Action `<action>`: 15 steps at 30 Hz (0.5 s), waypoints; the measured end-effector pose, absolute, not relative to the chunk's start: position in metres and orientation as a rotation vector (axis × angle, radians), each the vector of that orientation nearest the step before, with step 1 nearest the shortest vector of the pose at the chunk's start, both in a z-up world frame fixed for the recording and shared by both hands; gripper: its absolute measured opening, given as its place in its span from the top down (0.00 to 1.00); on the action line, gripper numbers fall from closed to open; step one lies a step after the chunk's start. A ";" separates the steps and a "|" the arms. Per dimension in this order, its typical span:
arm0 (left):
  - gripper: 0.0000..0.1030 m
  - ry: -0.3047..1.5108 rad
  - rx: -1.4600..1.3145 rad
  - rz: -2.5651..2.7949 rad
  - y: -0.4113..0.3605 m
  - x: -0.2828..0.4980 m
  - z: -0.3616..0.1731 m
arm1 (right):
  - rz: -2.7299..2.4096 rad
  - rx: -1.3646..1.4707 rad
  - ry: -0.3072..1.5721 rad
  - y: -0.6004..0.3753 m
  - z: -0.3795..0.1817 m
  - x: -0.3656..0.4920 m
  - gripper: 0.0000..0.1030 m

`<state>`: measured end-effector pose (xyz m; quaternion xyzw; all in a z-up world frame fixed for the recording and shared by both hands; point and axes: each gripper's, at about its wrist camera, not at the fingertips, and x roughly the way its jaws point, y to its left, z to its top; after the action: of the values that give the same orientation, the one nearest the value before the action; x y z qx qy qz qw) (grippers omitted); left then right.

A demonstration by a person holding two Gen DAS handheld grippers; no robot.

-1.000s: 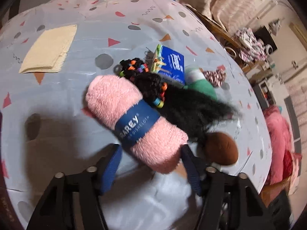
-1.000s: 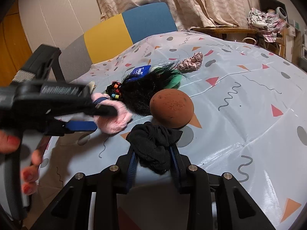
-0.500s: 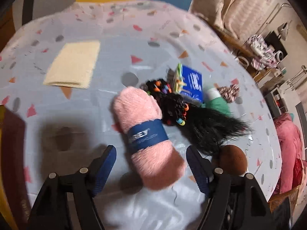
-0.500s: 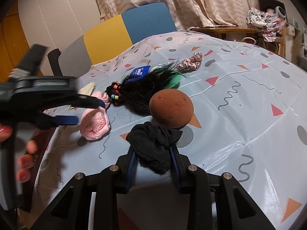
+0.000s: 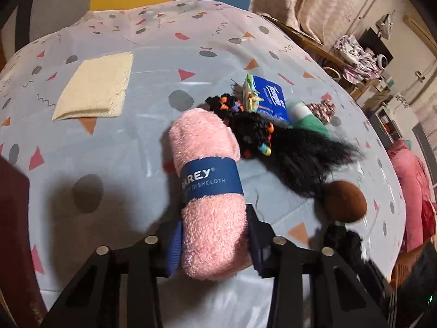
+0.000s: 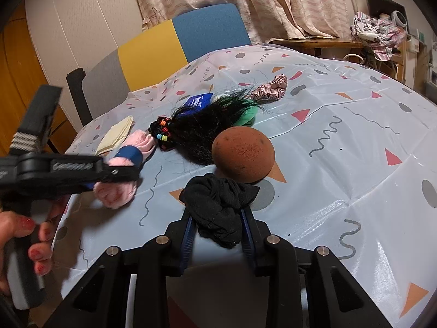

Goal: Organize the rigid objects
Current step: 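Grasp the pink rolled dishcloth with the left tool and lift it, then place the pink dishcloth in the tray beside the yellow sponge, open left tool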

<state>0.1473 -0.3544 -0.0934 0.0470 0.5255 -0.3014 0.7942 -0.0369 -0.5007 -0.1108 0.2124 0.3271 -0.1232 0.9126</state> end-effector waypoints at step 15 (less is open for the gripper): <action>0.67 1.096 -0.075 -0.686 -0.275 0.095 -0.074 | -0.273 0.405 0.688 -0.496 -0.110 -0.035 0.69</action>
<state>0.0947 -0.2750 -0.0736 -0.0349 0.5107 -0.3196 0.7974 -0.0353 -0.4956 -0.1099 0.1968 0.3339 -0.1327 0.9122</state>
